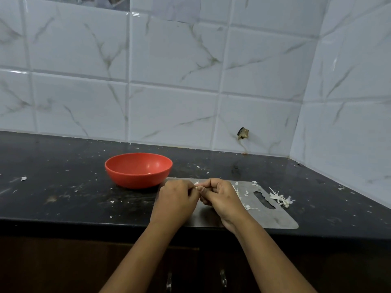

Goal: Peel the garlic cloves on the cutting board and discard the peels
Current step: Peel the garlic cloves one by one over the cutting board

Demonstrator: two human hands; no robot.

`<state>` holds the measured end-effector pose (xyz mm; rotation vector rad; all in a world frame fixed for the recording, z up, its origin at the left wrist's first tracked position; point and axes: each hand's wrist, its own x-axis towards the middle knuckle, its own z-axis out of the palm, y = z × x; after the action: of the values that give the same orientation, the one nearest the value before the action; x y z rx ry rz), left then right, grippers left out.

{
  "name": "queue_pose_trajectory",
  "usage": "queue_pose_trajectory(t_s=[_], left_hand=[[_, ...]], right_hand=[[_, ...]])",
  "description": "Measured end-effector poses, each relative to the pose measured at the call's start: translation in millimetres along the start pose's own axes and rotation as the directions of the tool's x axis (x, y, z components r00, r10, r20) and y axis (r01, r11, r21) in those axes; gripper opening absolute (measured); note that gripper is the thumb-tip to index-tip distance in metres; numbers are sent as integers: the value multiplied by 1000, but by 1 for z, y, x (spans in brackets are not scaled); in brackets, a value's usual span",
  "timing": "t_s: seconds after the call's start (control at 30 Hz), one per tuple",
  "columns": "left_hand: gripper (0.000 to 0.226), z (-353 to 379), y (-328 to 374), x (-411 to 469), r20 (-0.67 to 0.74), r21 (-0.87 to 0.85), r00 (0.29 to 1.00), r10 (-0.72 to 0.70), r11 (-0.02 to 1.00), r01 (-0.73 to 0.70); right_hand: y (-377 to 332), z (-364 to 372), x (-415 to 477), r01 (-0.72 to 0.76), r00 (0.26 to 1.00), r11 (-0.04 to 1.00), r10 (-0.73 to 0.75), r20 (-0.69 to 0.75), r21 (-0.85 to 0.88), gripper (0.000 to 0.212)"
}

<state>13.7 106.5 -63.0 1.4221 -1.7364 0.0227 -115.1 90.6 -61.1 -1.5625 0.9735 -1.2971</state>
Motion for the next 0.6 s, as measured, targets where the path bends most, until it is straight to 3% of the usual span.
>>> queue_pose_trajectory(t_s=[0.23,0.6], left_hand=[[27,-3,2,4,63,-283,992,-111,951,124],[25,-8,5,6,183,-486,956,-229,824,290]], right_hand=[[1,-1,0,70,997,997,-71,-43,-12,11],[-3,1,-1,30,999,998,-28,-43,53,15]])
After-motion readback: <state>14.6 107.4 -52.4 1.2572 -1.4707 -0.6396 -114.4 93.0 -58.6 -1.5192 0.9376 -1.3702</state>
